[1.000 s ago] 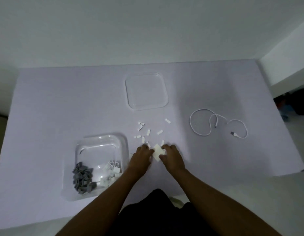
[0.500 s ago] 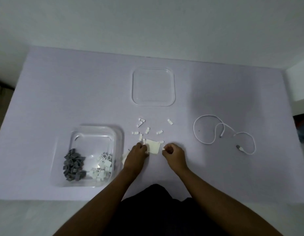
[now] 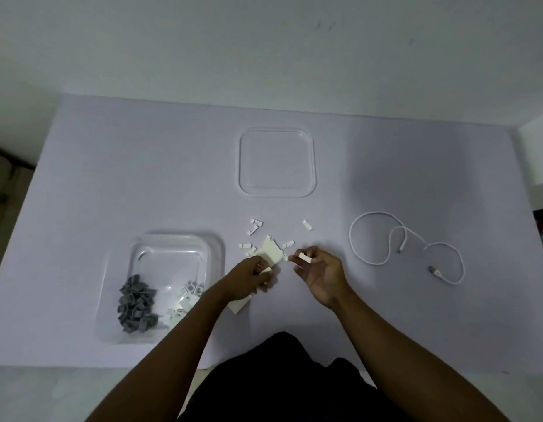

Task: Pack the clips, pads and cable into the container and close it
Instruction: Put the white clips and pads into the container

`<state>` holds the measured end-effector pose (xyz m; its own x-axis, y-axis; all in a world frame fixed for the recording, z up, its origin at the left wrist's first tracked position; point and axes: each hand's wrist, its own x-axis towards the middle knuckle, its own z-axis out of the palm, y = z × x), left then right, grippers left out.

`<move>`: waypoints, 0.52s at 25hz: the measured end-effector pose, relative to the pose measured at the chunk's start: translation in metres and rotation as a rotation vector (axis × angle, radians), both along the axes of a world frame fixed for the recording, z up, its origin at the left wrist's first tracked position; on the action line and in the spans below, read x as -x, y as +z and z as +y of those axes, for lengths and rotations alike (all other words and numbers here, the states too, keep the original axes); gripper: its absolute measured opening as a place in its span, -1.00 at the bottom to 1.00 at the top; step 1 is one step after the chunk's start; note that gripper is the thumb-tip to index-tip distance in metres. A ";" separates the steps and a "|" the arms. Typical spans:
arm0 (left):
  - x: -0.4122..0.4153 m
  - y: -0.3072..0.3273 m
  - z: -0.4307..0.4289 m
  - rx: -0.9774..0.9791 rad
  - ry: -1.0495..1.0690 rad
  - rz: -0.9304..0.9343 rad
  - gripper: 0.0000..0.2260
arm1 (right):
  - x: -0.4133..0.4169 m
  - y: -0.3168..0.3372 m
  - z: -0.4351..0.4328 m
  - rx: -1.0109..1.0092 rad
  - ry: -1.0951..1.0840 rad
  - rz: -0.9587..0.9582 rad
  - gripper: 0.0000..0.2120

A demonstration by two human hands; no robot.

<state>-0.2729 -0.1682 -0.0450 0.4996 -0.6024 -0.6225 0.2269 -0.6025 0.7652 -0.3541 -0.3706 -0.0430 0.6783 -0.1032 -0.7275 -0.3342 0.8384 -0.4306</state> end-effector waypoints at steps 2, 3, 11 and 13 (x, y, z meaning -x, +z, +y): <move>-0.003 0.006 -0.003 0.007 -0.094 0.094 -0.92 | -0.009 0.001 0.000 0.014 -0.008 0.001 -0.84; -0.003 0.006 -0.004 -0.007 -0.100 0.123 -0.90 | -0.014 0.002 0.001 0.044 0.000 0.030 -0.84; -0.007 0.004 -0.001 -0.323 0.213 -0.258 -0.68 | -0.030 -0.036 0.019 1.257 0.745 0.113 -0.83; -0.009 -0.001 -0.001 -0.451 0.142 -0.424 -0.78 | -0.029 -0.037 0.021 1.356 0.827 0.072 -0.76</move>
<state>-0.2637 -0.1693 -0.0461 0.8143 -0.2366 -0.5300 0.0613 -0.8729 0.4839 -0.3256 -0.3499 -0.0801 0.8437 -0.3098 -0.4384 -0.5350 -0.5521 -0.6395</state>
